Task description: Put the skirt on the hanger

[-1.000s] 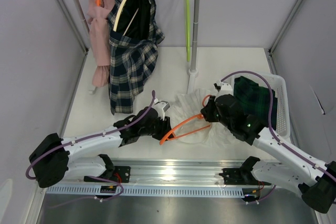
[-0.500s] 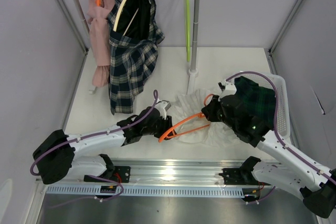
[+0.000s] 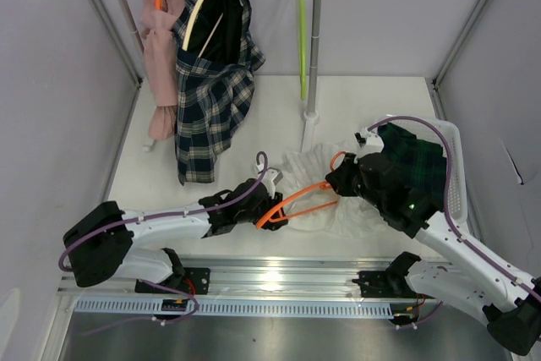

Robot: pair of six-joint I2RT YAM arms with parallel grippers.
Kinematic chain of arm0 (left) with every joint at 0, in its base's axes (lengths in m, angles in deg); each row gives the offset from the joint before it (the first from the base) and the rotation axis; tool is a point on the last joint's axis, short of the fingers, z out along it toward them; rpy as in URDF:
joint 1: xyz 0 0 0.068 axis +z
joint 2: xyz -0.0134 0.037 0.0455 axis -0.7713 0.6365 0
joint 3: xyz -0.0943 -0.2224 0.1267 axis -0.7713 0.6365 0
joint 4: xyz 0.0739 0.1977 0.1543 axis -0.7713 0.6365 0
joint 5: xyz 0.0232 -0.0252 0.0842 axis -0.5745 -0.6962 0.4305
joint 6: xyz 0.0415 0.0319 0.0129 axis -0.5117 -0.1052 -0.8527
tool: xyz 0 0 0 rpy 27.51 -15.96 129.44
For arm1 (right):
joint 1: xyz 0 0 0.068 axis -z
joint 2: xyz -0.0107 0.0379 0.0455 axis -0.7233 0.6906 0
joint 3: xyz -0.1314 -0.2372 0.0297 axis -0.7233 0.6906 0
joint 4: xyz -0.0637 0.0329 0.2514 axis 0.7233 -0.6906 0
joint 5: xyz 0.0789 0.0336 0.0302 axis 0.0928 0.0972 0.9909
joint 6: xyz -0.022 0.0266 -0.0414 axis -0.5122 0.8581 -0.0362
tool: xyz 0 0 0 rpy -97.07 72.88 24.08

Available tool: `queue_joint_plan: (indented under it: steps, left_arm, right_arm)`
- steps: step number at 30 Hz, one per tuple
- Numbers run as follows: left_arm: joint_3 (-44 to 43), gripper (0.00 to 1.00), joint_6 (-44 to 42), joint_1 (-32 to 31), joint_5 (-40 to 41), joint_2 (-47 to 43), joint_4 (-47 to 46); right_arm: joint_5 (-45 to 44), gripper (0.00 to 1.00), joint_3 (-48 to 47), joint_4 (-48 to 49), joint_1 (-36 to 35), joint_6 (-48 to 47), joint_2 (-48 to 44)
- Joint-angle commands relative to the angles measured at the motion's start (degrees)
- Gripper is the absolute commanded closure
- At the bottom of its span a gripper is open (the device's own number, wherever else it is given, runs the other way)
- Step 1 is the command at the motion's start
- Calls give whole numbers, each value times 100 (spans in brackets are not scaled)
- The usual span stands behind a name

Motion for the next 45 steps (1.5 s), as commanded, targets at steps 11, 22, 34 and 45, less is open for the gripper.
queue_joint_plan:
  steps: [11, 22, 34, 45]
  left_arm:
    - [-157, 65, 136, -275, 1092, 146, -281]
    - [-368, 72, 154, -556, 1452, 401, -334]
    - [-429, 92, 128, -574, 1628, 507, -255]
    - [-184, 100, -66, -29, 1093, -468, 280]
  right_arm:
    - [163, 100, 34, 223, 76, 159, -162]
    - [207, 100, 69, 223, 102, 168, -179]
    - [224, 100, 122, 276, 163, 159, -206]
    - [-12, 100, 307, 452, 287, 71, -206]
